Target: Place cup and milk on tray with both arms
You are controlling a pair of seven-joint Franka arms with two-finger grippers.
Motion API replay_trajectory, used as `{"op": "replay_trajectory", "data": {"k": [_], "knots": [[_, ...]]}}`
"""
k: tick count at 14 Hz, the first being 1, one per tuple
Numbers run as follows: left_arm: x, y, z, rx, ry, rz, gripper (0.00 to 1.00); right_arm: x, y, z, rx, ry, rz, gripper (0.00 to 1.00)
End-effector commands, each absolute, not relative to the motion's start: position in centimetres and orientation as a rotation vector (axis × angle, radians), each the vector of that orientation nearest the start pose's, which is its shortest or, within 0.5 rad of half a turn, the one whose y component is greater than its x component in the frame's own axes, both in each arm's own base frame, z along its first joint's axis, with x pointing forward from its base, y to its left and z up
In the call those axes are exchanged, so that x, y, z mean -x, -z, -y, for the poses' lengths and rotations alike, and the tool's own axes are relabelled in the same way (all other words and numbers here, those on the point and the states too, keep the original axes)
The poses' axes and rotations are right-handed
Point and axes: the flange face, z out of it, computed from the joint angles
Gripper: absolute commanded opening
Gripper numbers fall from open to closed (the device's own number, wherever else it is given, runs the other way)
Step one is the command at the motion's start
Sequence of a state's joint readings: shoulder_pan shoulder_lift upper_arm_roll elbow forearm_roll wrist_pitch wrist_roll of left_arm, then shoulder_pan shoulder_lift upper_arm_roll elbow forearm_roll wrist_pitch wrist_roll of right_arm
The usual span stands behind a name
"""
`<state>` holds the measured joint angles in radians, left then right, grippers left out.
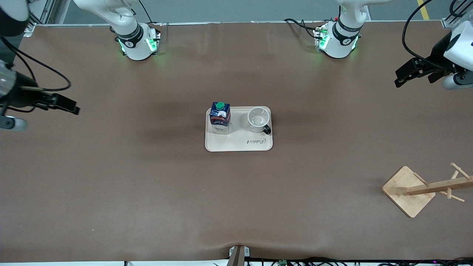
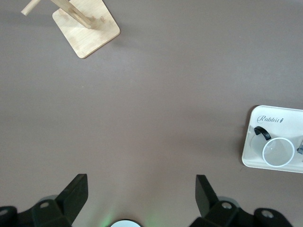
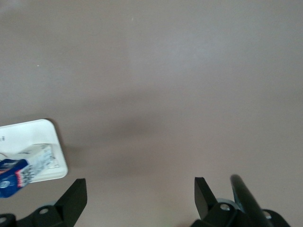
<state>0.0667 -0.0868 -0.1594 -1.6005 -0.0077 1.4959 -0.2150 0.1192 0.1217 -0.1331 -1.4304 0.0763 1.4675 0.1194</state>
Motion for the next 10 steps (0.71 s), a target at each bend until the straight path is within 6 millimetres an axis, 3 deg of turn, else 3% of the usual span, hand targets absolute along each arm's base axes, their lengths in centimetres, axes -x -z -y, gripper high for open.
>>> {"op": "replay_trajectory", "data": {"k": [1,2,3,4,9,10], "knots": [[-51.2,-65.4,4.9,3.110,-0.001,0.179,1.00,-52.1,-59.5,3.3,3.064,-0.078,-0.016,1.00],[-51.5,-65.3,4.8,3.111,-0.004,0.177,1.00,-51.7,-58.7,4.5,3.067,-0.115,-0.047,1.00],[-51.6,-65.4,4.7,3.113,-0.001,0.165,1.00,-51.4,-58.6,7.7,3.062,-0.116,-0.124,1.00],[-51.7,-65.3,4.6,3.111,-0.004,0.167,1.00,-51.4,-58.9,8.6,3.062,-0.103,-0.144,1.00],[-52.3,-65.7,4.2,3.075,0.019,0.159,1.00,-52.3,-65.4,6.9,3.108,-0.001,-0.097,1.00],[-52.4,-65.9,4.2,3.076,0.026,0.162,1.00,-52.5,-65.8,7.0,3.113,0.006,-0.098,1.00]]}}
